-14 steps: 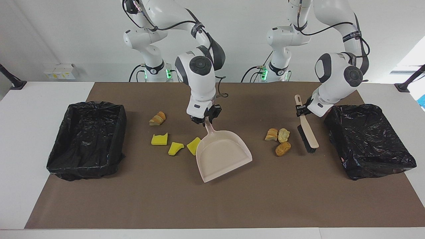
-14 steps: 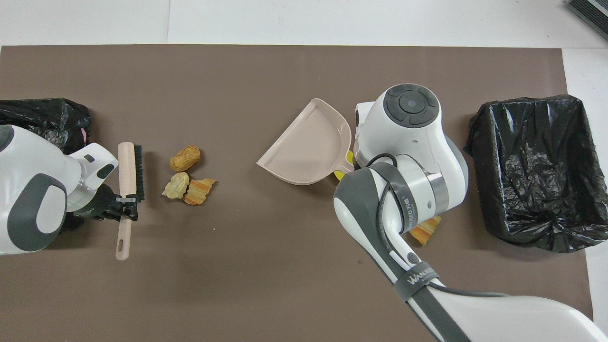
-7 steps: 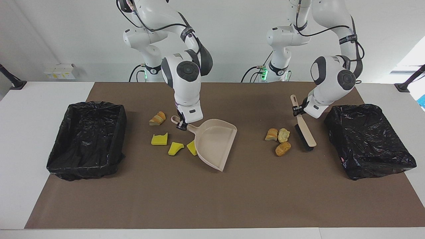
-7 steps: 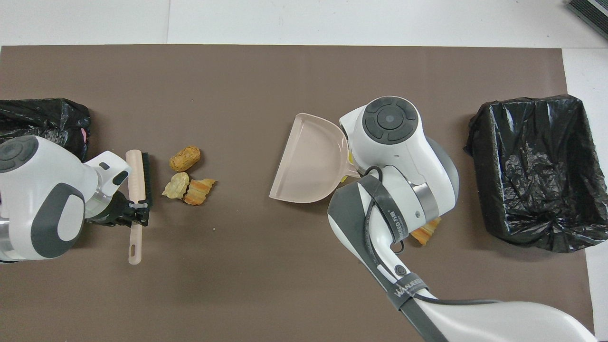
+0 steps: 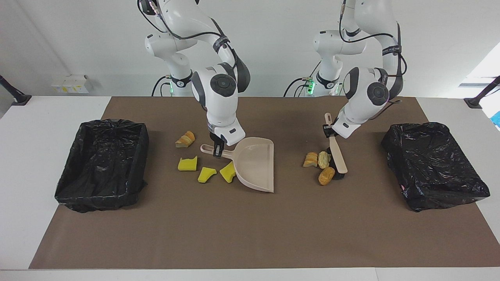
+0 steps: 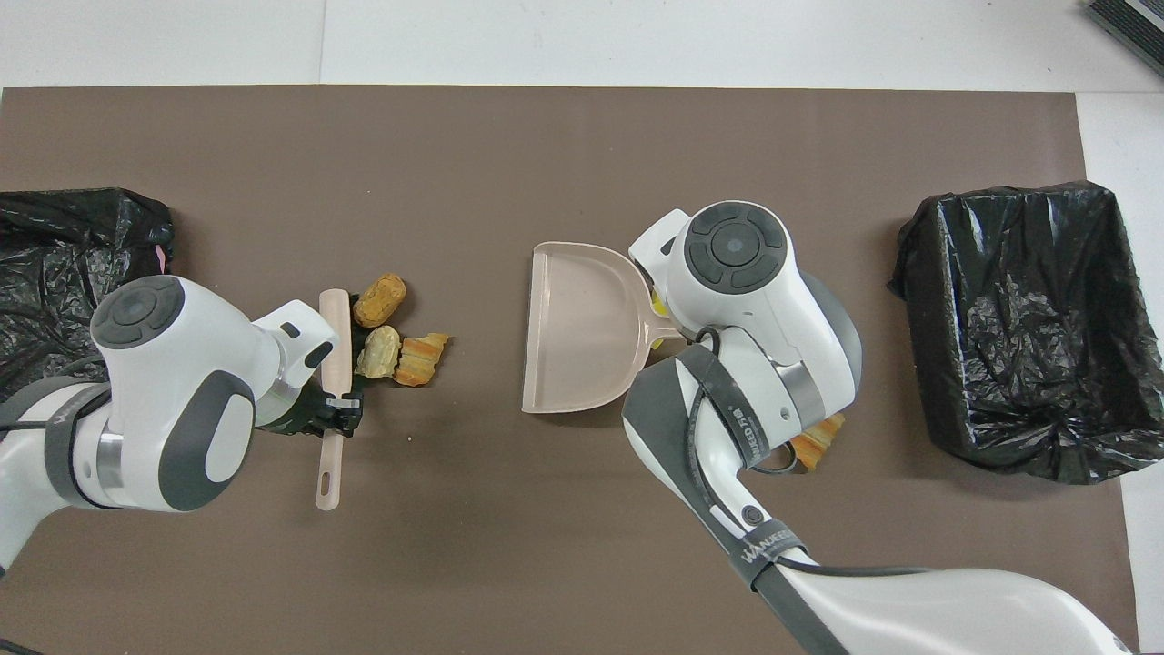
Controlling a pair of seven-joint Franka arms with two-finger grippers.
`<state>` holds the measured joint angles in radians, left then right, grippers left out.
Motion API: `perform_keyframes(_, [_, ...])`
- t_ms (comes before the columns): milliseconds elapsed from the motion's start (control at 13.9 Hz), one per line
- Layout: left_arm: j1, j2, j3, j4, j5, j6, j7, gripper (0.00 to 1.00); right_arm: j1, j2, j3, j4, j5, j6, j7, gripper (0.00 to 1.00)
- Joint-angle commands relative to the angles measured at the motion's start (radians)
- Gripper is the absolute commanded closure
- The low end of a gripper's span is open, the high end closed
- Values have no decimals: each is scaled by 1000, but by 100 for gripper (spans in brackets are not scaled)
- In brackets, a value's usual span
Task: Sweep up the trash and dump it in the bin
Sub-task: 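Sweep the bread chunks into the dustpan with the brush in the left gripper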
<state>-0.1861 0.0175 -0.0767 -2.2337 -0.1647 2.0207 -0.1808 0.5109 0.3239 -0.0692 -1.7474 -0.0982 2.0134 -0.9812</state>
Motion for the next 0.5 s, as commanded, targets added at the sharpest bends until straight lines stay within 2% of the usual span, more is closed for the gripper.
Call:
perform_keyframes(0, [-73, -7, 14, -11, -42, 24, -17, 100, 6, 14, 6, -9, -8, 44, -14, 100])
perform_keyframes(432, [-249, -7, 12, 3, -169, 81, -143, 100, 26, 32, 6, -7, -5, 67, -13, 100])
